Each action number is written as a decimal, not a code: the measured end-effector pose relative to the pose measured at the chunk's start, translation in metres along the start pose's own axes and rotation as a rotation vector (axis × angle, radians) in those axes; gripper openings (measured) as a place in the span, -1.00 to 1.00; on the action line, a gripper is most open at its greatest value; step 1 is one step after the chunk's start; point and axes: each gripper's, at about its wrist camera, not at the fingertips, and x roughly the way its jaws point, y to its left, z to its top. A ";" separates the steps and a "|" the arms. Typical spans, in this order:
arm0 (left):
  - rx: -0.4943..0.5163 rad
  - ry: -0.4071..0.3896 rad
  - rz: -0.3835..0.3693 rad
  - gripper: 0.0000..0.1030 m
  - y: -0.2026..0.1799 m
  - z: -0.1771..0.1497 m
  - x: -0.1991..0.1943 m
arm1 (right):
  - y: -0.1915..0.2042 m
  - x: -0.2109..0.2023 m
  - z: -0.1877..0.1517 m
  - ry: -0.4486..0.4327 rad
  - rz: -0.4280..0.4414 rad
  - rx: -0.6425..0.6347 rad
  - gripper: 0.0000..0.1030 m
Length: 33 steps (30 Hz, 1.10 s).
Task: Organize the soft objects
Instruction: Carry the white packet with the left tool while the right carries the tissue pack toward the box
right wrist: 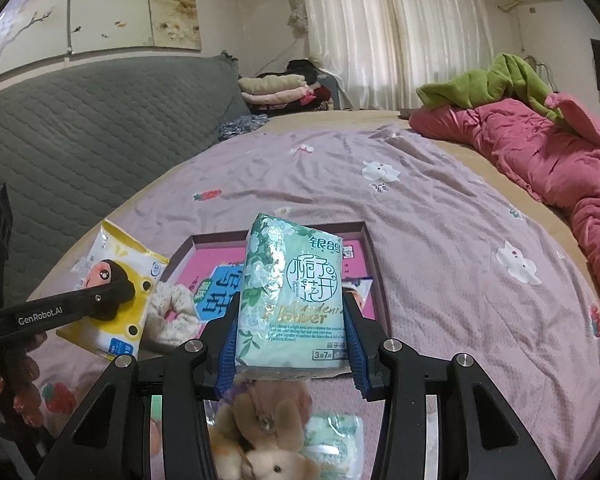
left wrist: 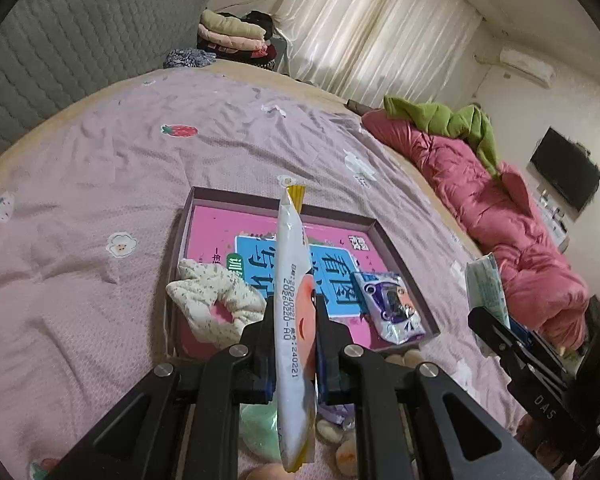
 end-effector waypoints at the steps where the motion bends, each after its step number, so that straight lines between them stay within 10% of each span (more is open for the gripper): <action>1: -0.005 0.002 0.000 -0.72 0.002 0.001 0.001 | 0.003 0.001 0.002 -0.001 -0.002 -0.005 -0.09; 33: -0.021 0.061 -0.052 -0.72 0.028 0.012 0.068 | 0.044 0.083 0.031 0.099 -0.105 -0.051 -0.09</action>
